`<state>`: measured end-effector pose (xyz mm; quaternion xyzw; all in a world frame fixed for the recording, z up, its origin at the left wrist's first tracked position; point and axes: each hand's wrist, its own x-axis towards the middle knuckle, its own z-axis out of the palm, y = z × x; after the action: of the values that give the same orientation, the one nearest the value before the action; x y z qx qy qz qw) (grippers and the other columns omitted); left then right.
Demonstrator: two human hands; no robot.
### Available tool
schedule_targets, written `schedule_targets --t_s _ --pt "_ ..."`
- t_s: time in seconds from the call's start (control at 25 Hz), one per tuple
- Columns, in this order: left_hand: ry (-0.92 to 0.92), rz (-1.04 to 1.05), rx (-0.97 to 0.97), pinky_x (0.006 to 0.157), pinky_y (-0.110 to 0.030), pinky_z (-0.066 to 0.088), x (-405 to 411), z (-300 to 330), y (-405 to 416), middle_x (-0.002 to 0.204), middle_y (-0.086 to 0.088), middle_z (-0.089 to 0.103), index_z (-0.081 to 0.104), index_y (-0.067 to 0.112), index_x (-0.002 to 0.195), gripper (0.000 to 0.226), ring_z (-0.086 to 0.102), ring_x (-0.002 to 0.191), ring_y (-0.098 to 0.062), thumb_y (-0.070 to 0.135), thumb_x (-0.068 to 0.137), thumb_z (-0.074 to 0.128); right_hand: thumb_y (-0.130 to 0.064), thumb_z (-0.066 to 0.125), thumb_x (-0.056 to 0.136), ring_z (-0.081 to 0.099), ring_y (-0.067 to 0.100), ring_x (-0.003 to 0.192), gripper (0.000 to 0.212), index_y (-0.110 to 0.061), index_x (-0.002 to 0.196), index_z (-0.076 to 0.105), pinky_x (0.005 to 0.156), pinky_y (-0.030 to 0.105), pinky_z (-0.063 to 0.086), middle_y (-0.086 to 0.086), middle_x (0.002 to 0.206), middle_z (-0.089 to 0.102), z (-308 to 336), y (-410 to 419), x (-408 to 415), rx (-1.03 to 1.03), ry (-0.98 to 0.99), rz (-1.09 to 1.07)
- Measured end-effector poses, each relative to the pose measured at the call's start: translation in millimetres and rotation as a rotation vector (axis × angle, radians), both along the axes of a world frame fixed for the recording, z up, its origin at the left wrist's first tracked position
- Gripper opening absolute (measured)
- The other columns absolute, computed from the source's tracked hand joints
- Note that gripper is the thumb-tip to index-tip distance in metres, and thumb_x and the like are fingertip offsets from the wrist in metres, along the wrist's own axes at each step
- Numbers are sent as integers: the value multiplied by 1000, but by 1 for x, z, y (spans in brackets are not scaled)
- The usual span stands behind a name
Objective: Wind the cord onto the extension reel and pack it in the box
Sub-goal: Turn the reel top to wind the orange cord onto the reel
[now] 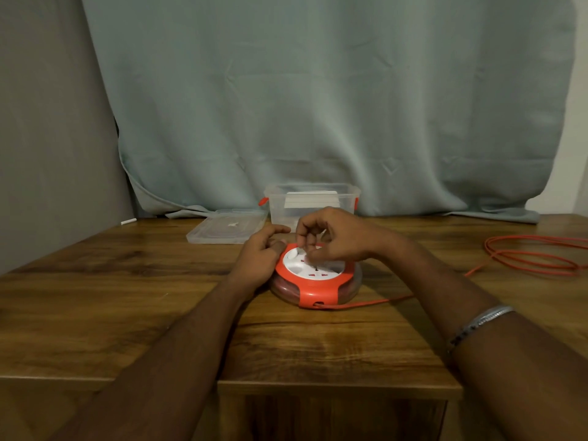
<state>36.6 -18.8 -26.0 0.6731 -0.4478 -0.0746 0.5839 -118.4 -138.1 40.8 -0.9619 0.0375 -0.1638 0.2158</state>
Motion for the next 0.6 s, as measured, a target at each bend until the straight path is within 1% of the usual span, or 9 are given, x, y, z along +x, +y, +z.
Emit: schedule_targets --t_s 0.08,0.12,0.16,0.2,0.28,0.32,0.4,0.52,0.6 --pt "7 10 8 74 -44 59 0 0 -1 99 -9 73 65 25 123 28 71 82 -26 15 101 52 6 74 71 66 18 82 38 -15 102 70 65 19 46 -2 97 77 4 -9 -4 29 40 -2" --pt "10 13 12 71 -42 60 0 0 -1 97 -8 73 65 26 123 28 70 78 -23 16 101 52 9 74 69 68 16 97 45 -15 107 70 72 18 46 -2 105 77 5 -14 -6 31 68 -11" --pt "11 13 15 66 -38 59 0 0 0 95 -6 73 65 27 123 27 69 74 -19 17 101 52 9 76 68 67 15 110 49 -15 110 70 80 21 47 -2 111 77 6 -19 -7 32 98 -18" --pt "12 14 16 61 -34 57 0 0 0 92 -6 72 65 28 123 27 67 69 -16 18 102 52 10 78 68 65 14 118 52 -15 112 69 87 26 49 -2 114 76 6 -23 -7 45 127 -27" --pt "9 19 15 56 -28 55 -1 0 0 90 -6 72 65 28 123 27 65 66 -13 17 102 52 10 79 69 66 13 120 55 -16 116 67 100 35 52 1 119 77 4 -28 -8 79 169 -34" --pt "11 20 14 57 -29 56 -1 0 0 91 -5 72 65 28 123 27 66 68 -14 17 102 52 10 79 70 67 9 117 56 -17 117 65 100 35 53 2 120 76 3 -29 -8 85 183 -32" --pt "21 17 22 62 -32 58 -3 1 1 95 -1 71 64 29 123 27 68 73 -17 18 103 51 7 80 71 68 3 110 57 -22 116 61 88 32 54 3 120 76 3 -29 -8 96 192 -35" --pt "22 8 26 61 -33 58 -4 2 1 95 1 69 63 29 124 27 68 74 -18 18 103 50 3 83 72 65 18 119 56 -25 112 56 77 28 52 4 118 74 4 -26 -9 112 189 -41" --pt "22 8 21 61 -34 57 -4 2 2 94 -1 69 63 29 123 26 67 73 -20 18 103 50 -1 86 72 65 19 116 53 -24 109 55 73 23 51 4 115 72 4 -23 -10 94 181 -44"
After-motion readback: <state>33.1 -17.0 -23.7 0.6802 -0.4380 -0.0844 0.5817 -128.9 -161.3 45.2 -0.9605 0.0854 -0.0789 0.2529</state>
